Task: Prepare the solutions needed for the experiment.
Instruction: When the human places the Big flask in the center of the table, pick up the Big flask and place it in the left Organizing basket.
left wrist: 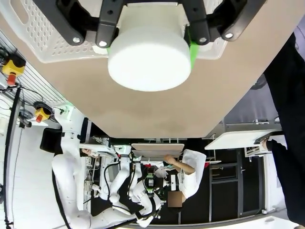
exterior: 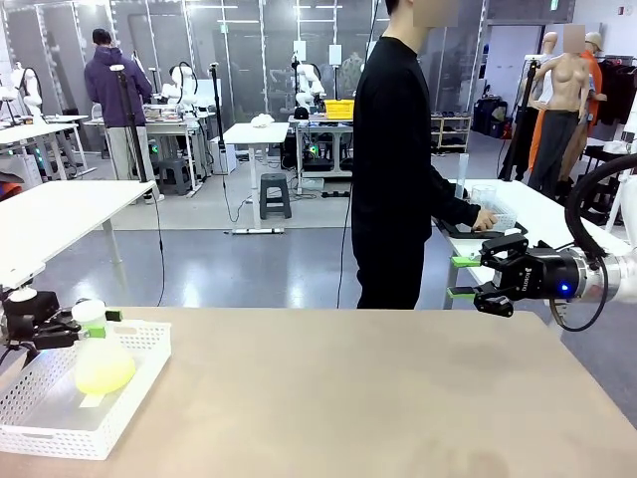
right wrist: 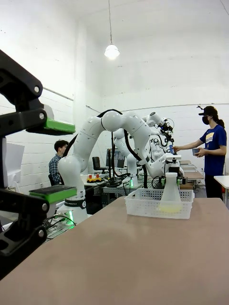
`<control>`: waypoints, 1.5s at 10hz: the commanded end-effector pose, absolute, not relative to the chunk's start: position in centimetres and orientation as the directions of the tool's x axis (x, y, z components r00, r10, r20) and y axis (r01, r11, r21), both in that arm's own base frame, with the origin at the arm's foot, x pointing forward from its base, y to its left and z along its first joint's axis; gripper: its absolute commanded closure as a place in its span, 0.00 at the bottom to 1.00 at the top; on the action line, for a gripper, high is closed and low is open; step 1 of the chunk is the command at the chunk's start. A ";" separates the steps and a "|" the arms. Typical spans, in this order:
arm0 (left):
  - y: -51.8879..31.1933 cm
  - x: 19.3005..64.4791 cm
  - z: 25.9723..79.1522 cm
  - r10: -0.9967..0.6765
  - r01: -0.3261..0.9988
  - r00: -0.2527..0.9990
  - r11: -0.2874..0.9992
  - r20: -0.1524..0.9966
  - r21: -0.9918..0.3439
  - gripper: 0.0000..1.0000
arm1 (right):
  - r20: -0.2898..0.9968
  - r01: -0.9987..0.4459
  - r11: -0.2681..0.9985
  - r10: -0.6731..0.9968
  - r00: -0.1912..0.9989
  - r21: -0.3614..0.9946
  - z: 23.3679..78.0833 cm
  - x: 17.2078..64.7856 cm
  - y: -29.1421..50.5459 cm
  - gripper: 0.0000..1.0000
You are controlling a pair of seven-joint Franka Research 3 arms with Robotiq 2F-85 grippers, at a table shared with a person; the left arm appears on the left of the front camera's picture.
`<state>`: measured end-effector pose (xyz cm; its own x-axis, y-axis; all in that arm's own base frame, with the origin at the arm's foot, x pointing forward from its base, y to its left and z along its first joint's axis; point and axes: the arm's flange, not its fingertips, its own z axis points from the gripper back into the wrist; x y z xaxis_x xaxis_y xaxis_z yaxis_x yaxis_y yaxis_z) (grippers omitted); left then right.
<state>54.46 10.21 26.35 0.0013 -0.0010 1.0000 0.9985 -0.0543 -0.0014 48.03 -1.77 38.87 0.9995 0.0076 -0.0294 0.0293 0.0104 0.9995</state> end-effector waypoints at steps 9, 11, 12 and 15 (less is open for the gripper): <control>11.1 54.8 26.5 -0.005 0.999 0.004 -0.039 1.000 -0.004 0.00 | -0.027 0.027 0.008 0.007 1.000 1.000 39.0 48.1 -1.7 0.45; 11.1 54.8 26.5 -0.005 0.999 0.004 -0.039 1.000 -0.004 0.00 | -0.027 0.027 0.008 0.007 1.000 1.000 39.0 48.1 -1.7 0.45; 11.1 54.8 26.5 -0.005 0.999 0.004 -0.039 1.000 -0.004 0.00 | -0.027 0.027 0.008 0.007 1.000 1.000 39.0 48.1 -1.7 0.45; 11.1 54.9 26.5 -0.002 0.999 0.007 -0.041 1.000 -0.007 0.00 | -0.027 0.027 0.008 0.007 1.000 1.000 39.0 48.1 -1.7 0.45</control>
